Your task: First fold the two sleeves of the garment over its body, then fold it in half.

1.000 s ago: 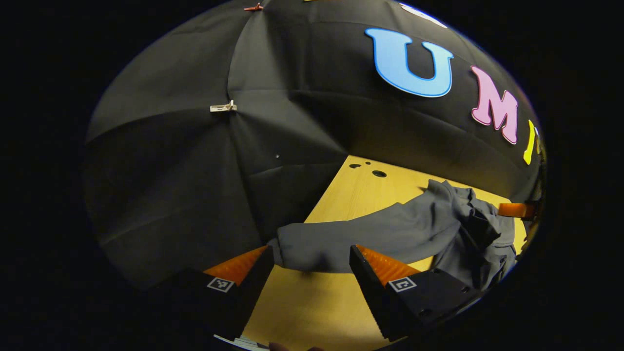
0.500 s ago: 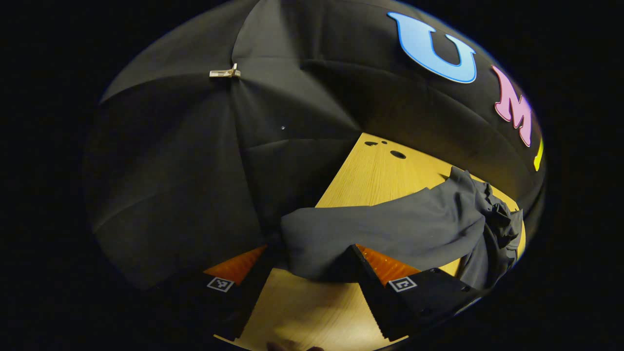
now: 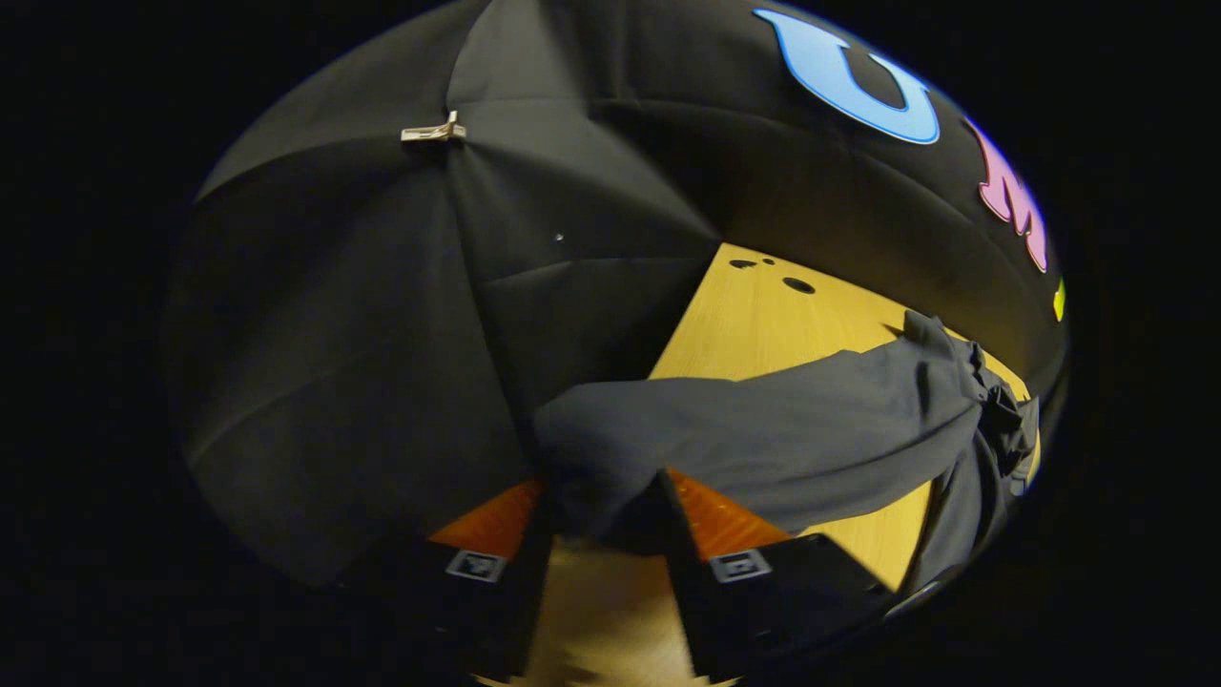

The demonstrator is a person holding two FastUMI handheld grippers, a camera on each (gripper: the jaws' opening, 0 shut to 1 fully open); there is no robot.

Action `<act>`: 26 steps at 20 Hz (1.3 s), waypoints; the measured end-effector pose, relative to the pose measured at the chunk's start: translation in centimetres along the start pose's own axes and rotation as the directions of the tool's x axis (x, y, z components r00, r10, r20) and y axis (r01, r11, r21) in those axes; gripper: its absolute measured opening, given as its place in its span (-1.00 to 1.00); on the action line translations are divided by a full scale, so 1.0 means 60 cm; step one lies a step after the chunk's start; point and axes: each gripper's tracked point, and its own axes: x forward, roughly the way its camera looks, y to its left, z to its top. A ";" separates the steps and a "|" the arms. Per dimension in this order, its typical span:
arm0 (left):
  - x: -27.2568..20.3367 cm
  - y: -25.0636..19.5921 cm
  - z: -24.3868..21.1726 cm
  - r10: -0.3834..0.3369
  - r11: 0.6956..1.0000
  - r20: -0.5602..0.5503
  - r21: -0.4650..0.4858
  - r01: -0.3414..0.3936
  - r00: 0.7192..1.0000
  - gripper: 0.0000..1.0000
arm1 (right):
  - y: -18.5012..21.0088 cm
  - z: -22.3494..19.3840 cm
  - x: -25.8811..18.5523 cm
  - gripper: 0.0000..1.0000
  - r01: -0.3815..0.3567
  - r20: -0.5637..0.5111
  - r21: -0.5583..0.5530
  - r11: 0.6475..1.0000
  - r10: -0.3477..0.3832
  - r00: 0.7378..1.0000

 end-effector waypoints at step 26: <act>-0.289 -0.420 0.209 -0.276 0.953 0.290 0.205 0.222 0.916 -0.88 | -0.221 0.000 -0.088 0.94 0.110 0.056 0.090 0.990 -0.115 0.992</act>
